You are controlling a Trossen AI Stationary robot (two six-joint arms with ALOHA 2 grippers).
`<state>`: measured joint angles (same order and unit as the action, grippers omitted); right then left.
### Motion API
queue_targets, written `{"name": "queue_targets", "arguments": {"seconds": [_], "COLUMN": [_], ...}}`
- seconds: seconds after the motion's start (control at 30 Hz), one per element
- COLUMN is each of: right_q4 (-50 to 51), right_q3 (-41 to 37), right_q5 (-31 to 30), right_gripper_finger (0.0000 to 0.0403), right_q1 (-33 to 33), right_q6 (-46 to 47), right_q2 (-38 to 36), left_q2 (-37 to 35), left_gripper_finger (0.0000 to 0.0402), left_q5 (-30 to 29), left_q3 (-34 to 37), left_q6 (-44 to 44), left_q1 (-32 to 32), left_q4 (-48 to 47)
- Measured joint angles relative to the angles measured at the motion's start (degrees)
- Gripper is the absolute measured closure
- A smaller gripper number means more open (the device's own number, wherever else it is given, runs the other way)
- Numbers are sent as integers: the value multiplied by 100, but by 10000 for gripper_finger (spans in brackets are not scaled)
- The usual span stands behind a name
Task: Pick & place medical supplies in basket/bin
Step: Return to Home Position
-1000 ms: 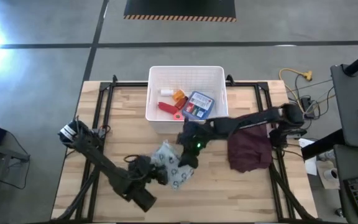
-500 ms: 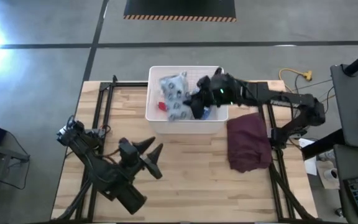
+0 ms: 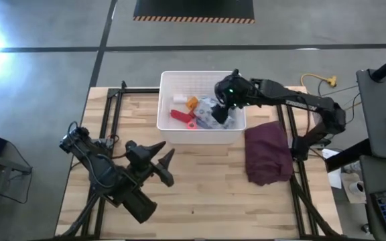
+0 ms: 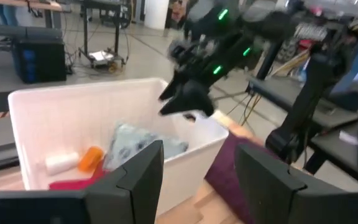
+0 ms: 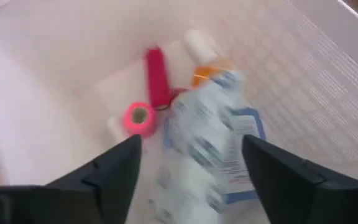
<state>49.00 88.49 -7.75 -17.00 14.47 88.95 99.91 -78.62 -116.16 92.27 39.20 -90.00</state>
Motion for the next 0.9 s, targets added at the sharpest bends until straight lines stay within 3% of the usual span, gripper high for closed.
{"name": "queue_targets", "arguments": {"seconds": [0.2,0.37,0.53,0.63,0.77,0.9], "right_q4": [-12,-31,-24,264,289,495], "right_q3": [2,0,-49,-255,-838,-1268], "right_q5": [-410,-1007,367,618,360,-244], "right_gripper_finger": [64,41,40,40,40,40], "right_q1": [479,1030,1216,1258,1487,1558], "right_q6": [-524,-673,-261,-218,-330,194], "right_q2": [-644,-1278,-1950,-2449,-3339,-4150], "left_q2": [-112,-346,-1092,-1700,-2632,-3467], "left_gripper_finger": [224,224,224,224,225,242], "left_q5": [227,202,195,182,154,375], "left_q3": [228,368,930,1596,2844,4365], "left_q6": [15,-62,-271,-281,-612,-2332], "left_q1": [-24,-66,-129,-188,-194,-189], "left_q4": [-4,2,8,236,1335,3947]}}
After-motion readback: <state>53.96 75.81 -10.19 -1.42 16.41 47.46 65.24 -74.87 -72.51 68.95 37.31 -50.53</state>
